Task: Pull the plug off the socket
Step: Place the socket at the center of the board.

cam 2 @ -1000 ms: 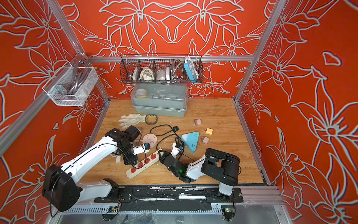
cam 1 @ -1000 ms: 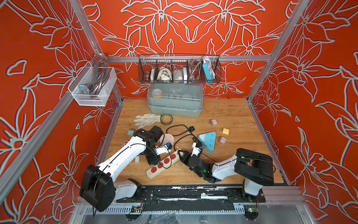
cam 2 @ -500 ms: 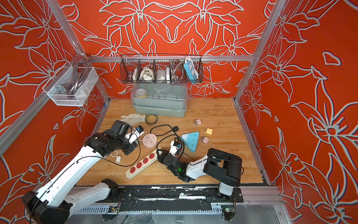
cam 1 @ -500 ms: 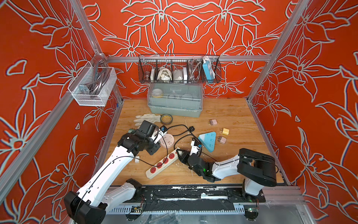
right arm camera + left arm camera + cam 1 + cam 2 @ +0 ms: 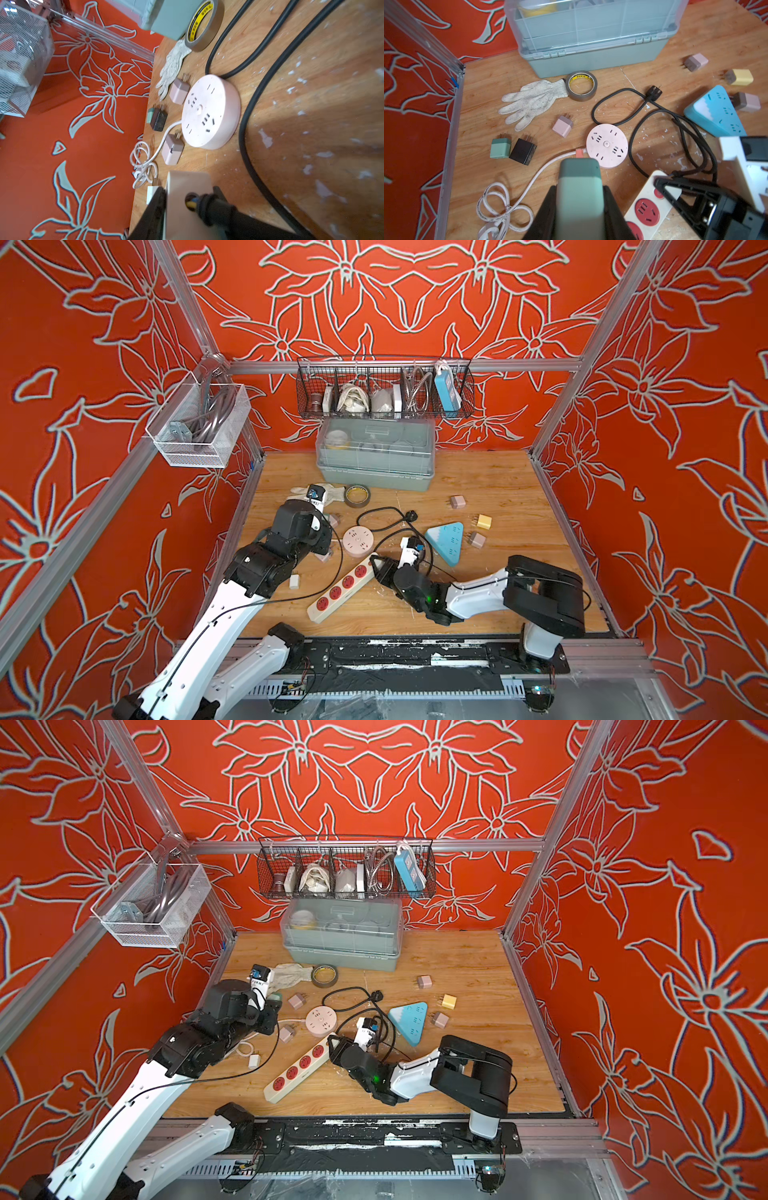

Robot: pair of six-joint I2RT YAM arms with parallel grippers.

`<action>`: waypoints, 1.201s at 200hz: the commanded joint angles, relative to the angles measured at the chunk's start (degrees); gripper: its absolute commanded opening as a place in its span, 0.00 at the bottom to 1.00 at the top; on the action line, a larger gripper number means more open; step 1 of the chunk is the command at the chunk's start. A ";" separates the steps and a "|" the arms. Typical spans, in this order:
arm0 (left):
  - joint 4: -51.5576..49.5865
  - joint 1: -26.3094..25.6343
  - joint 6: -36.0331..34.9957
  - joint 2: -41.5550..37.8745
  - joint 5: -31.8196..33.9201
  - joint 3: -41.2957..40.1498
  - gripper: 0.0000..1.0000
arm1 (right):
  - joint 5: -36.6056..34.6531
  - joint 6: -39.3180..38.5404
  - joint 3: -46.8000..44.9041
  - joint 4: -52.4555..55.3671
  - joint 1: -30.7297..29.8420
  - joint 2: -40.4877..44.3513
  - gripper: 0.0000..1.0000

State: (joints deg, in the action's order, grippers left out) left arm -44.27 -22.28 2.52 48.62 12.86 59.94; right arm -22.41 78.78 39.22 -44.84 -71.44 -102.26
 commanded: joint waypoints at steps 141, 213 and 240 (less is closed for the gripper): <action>2.96 1.10 4.50 -2.12 2.58 -1.97 0.00 | 0.92 -8.42 5.09 30.03 -1.41 -1.37 0.68; 4.02 1.15 7.15 -3.53 -1.36 -3.01 0.00 | 4.01 -26.48 7.07 49.03 0.56 16.89 0.77; 6.19 1.06 11.26 -4.29 -12.10 -4.47 0.00 | -0.01 -35.25 8.10 63.10 1.05 28.24 0.86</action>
State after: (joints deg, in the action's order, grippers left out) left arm -41.52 -21.37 9.82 45.67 10.66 56.77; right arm -19.31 54.83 45.32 2.76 -70.83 -82.59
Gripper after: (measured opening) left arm 0.268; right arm 0.821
